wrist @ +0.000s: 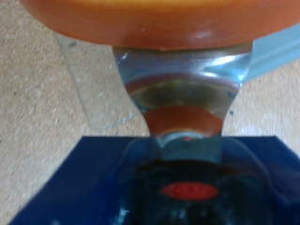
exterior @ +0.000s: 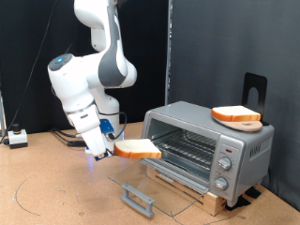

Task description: Make a piece of toast with the oven

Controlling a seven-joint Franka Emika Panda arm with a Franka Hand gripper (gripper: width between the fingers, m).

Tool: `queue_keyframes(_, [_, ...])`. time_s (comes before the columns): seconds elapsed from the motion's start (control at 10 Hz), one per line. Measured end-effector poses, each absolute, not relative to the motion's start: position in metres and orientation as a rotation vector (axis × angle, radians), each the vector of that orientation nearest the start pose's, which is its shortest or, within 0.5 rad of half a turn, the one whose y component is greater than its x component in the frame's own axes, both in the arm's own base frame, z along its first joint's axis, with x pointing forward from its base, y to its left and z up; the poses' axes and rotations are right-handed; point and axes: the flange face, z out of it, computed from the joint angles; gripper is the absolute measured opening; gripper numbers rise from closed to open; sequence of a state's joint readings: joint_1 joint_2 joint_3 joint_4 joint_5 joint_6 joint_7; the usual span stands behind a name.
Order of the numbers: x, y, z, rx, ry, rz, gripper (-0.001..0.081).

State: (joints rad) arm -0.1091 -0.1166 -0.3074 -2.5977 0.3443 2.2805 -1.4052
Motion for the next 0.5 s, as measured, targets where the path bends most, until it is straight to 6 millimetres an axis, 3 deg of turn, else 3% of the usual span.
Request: queue_keyframes(0.5, [0.392,-0.085,0.278,-2.534,-1.186,-0.137,0.0397])
